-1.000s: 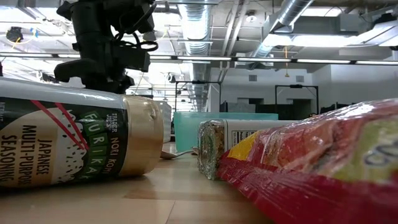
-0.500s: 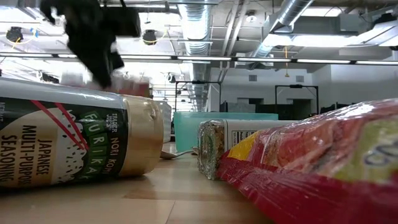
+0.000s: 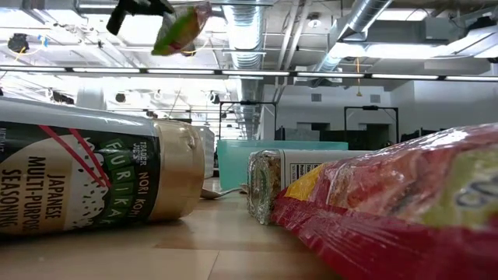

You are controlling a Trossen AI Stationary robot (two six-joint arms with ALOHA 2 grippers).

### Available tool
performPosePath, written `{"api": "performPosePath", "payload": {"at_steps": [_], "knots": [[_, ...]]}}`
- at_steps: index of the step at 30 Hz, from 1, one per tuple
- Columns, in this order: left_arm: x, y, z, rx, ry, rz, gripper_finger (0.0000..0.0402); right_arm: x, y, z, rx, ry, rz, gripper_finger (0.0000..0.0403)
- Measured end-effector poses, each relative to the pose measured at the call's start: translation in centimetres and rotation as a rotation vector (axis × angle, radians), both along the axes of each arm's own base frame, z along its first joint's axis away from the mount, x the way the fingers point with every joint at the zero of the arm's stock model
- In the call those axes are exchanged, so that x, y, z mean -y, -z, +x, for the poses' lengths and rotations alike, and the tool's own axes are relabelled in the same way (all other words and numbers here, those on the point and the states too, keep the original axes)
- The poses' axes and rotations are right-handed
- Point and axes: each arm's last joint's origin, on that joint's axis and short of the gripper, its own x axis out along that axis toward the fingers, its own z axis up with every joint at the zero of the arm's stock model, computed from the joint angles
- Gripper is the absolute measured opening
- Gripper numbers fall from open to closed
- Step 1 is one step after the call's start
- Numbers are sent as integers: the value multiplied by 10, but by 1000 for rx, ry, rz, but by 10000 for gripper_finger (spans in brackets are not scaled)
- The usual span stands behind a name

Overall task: Pick & Place Food Item
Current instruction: Put the left green noodles pack into the white bin

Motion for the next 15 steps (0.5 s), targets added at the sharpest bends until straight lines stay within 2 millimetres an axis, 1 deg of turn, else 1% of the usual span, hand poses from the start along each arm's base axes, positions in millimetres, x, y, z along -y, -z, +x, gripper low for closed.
{"api": "performPosePath", "payload": {"at_steps": [4,9,12,15], "knots": [[-30,-5,-3,63,-158,-1,0,0,0,0,0,0,0,255],[-71,0,-2,68,-299,-14,0,0,0,0,-1,3,-11,255],[-101,12,-2,9,-312,-66,0,0,0,0,-1,3,-11,255],[-127,32,-6,-96,-274,-183,0,0,0,0,-2,4,-11,255]]}}
